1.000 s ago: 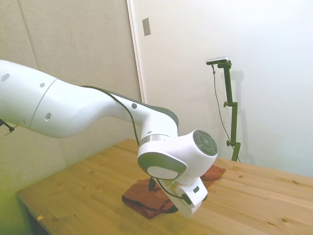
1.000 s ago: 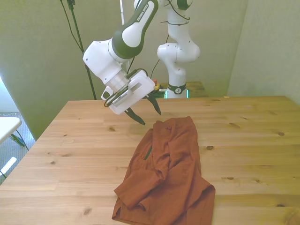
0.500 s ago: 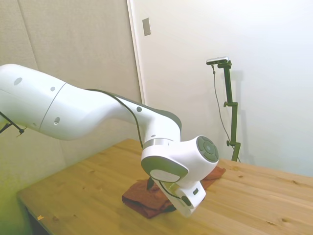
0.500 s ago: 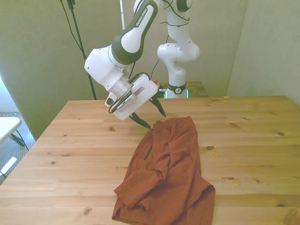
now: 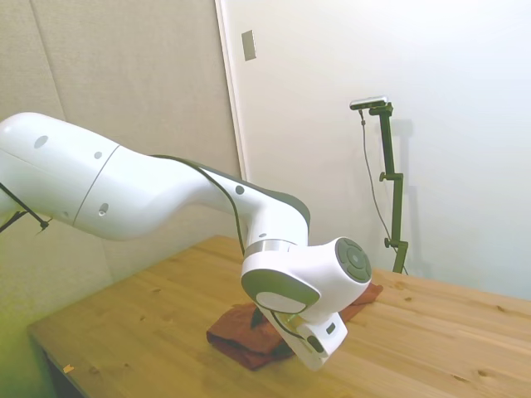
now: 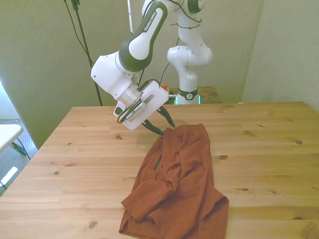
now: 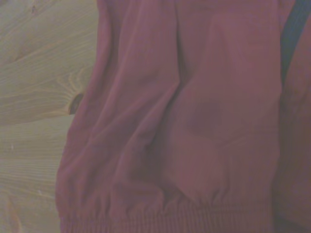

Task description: Unfold the shorts

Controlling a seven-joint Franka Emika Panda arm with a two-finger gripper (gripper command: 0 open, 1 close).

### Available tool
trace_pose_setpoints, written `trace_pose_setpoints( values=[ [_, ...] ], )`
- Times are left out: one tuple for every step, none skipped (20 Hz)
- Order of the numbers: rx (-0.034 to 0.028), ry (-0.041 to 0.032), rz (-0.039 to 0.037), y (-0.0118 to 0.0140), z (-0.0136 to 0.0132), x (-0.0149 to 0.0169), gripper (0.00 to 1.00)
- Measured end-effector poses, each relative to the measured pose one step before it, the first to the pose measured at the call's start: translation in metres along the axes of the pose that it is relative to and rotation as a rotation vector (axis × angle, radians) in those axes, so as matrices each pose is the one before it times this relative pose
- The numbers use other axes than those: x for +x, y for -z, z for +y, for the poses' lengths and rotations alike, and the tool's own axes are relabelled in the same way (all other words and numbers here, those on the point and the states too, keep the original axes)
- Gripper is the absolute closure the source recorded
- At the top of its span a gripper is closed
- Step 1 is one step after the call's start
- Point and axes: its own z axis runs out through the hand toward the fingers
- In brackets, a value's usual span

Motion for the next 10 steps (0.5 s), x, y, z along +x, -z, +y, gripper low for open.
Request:
trace_pose_setpoints(
  values=[
    [0.00016, -0.00097, 0.00014, 0.00009, 0.00061, 0.00035, 1.0],
    [0.00009, -0.0013, -0.00002, 0.0, 0.00083, 0.00048, 1.0],
    [0.00013, -0.00181, 0.00011, 0.00008, 0.00108, 0.00066, 1.0],
    [0.00014, -0.00184, 0.00002, 0.00004, 0.00126, 0.00072, 1.0],
    [0.00005, -0.00165, -0.00026, -0.00012, 0.00124, 0.00066, 1.0],
    [0.00019, -0.00189, -0.00011, -0.00002, 0.00126, 0.00063, 1.0],
    [-0.00013, -0.00128, -0.00038, -0.00023, 0.00087, 0.00057, 1.0],
    [-0.00037, -0.0008, -0.00042, -0.00032, 0.00052, 0.00054, 1.0],
    [-0.00028, -0.00062, -0.00018, -0.00018, 0.00041, 0.00051, 1.0],
    [-0.00007, -0.00058, 0.00007, -0.00001, 0.00036, 0.00039, 1.0]
  ],
)
